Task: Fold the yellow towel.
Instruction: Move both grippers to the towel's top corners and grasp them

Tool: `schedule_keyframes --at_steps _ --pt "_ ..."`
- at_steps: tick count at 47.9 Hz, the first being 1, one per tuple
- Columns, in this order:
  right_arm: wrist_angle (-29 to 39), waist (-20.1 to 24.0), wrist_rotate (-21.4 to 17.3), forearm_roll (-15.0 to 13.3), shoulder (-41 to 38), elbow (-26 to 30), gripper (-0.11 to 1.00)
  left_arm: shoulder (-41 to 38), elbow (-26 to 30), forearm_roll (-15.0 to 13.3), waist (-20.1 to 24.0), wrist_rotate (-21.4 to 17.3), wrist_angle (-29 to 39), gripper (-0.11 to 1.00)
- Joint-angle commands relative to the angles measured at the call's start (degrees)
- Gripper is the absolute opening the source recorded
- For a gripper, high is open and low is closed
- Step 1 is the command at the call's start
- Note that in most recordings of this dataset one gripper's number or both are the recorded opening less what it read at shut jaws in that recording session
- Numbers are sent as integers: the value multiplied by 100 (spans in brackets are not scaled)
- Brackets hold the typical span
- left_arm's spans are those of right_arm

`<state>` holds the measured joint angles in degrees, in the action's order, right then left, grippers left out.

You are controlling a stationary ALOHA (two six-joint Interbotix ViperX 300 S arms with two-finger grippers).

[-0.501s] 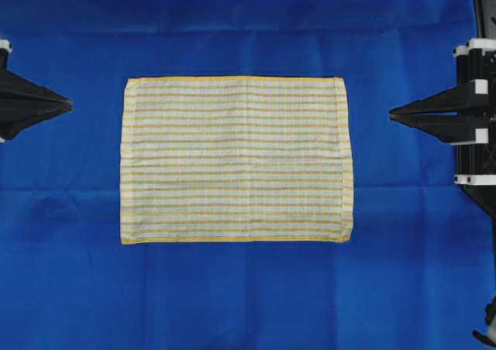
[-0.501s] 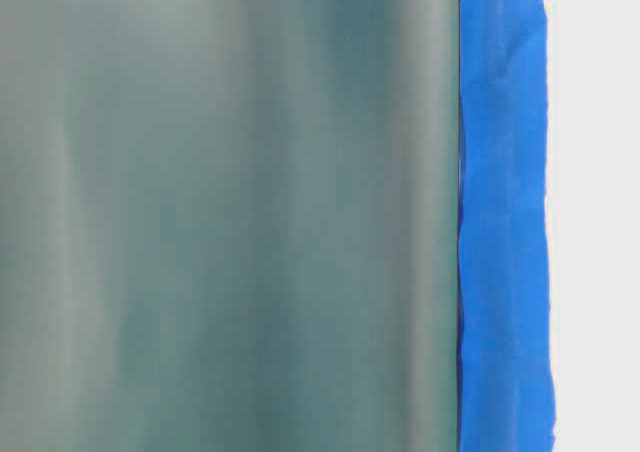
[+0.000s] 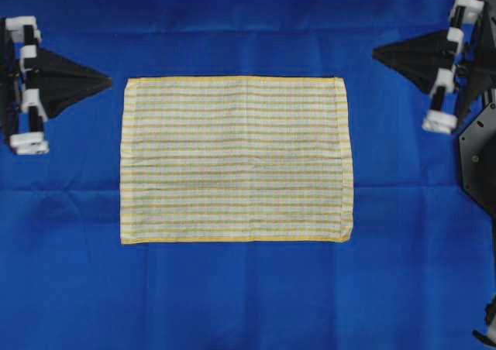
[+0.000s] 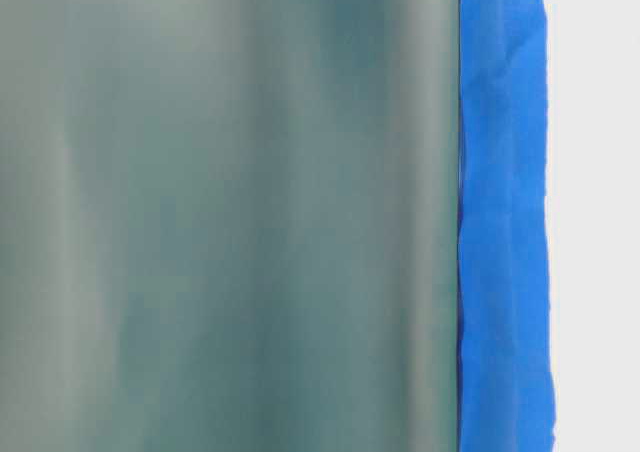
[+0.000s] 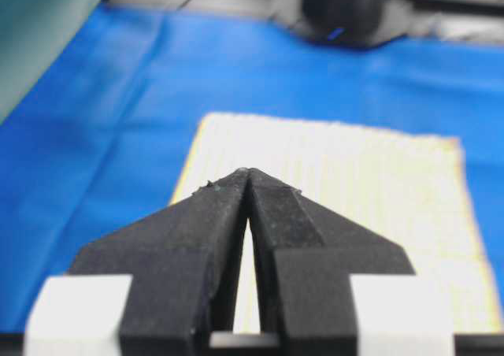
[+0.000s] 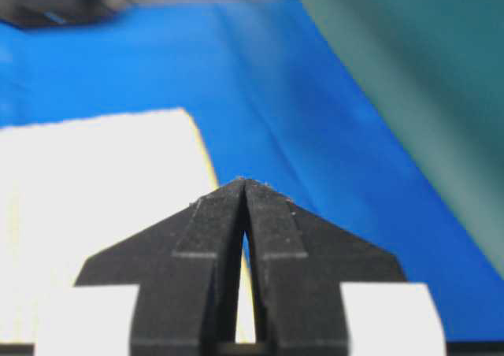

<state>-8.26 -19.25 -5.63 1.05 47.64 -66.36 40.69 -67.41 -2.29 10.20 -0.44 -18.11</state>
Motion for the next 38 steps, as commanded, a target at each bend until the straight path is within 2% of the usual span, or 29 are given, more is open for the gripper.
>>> schedule_keyframes --at_steps 1,4,6,8,12,16,18,19,21,28,38 --pt "44 -202 -44 18 -237 97 0 -281 158 -9 255 -9 -53 1" --pt "53 -334 -79 9 -457 97 1 -457 176 -9 387 -9 -62 6" --pt "44 -387 -79 18 -606 105 2 -624 167 -9 492 -9 -88 14" --pt "53 -431 -79 9 -765 114 10 -756 167 -9 571 -9 -97 26" --pt "26 -554 -79 9 -1160 123 32 -1099 149 -9 729 -9 -167 52" --pt "-35 -668 -79 9 -1556 123 59 -1441 114 -9 879 -9 -316 77" --pt "-105 -729 -79 9 -1802 105 71 -1608 88 -9 940 -9 -404 84" --pt "-141 -756 -79 9 -1898 105 76 -1714 79 -9 976 -9 -448 84" --pt "-202 -809 -79 18 -2101 97 78 -1960 53 -9 1055 -9 -571 82" --pt "-545 -905 -79 18 -2813 97 69 -2654 0 -9 1239 -9 -1011 76" --pt "-932 -949 -79 79 -3709 141 69 -3542 53 -9 1301 -9 -1415 77"
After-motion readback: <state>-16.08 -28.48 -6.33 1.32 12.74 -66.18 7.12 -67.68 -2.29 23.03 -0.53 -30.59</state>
